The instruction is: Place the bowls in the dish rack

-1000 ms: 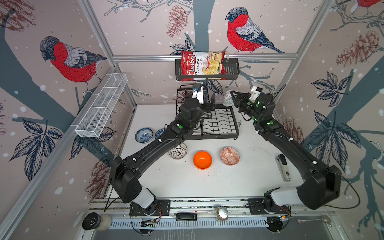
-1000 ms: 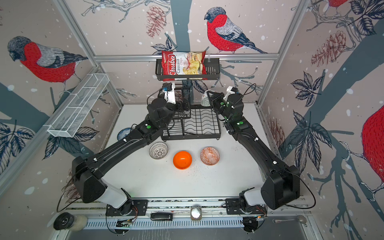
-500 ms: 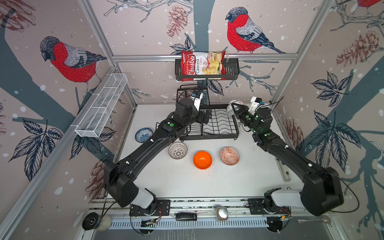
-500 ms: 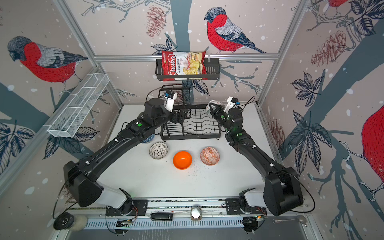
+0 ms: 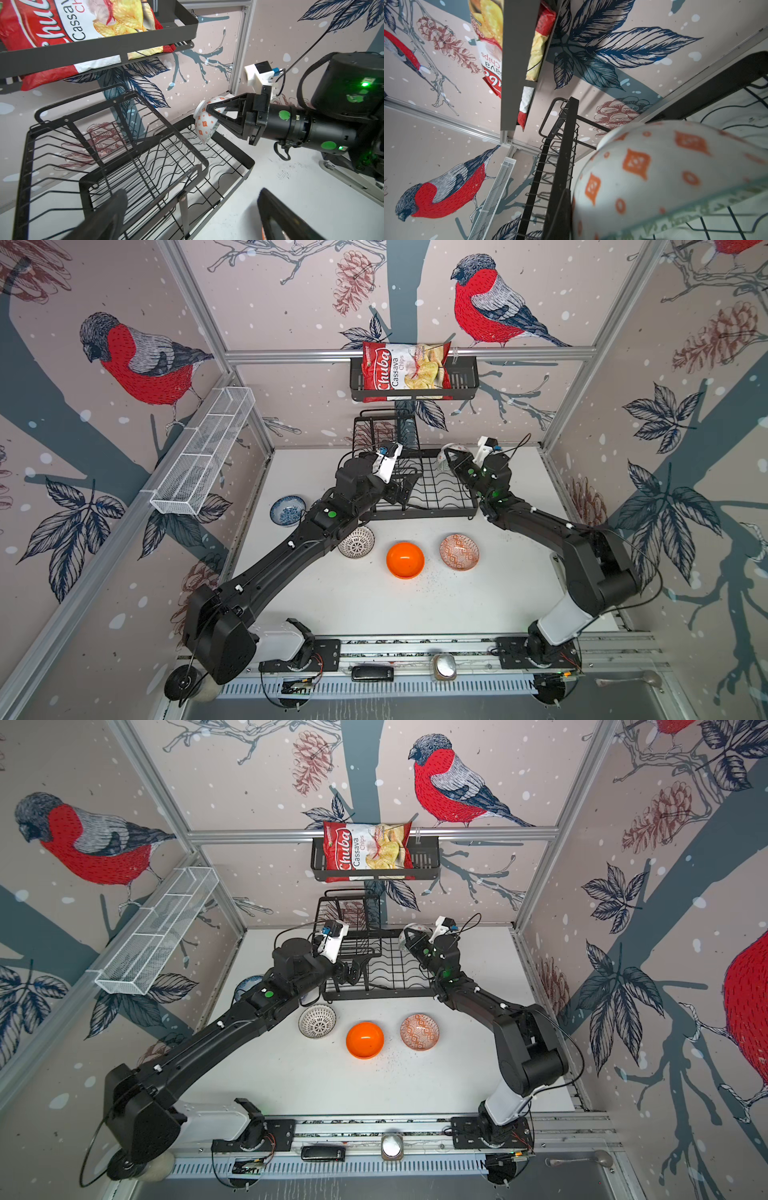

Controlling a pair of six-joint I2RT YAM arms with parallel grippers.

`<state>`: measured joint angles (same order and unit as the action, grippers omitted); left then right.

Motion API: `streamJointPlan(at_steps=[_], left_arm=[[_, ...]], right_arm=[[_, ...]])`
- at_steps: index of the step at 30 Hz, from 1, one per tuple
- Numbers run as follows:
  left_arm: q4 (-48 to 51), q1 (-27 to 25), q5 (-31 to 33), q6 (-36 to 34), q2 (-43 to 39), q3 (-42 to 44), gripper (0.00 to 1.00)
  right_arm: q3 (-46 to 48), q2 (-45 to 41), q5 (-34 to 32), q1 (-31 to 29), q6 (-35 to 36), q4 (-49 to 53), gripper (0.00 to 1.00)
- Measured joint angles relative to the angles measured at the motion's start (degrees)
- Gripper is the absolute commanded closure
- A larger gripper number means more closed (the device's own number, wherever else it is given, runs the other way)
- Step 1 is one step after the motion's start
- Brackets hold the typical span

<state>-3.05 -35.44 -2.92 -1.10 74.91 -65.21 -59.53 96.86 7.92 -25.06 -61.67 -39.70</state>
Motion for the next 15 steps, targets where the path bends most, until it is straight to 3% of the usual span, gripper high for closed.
streamJointPlan(at_steps=[15], left_arm=[[-4.4,5.0,-0.8,0.8,-1.0,3.0,0.02]], right_arm=[[-12.7,19.2,1.5,-1.0,-4.8,-6.6,1.00]])
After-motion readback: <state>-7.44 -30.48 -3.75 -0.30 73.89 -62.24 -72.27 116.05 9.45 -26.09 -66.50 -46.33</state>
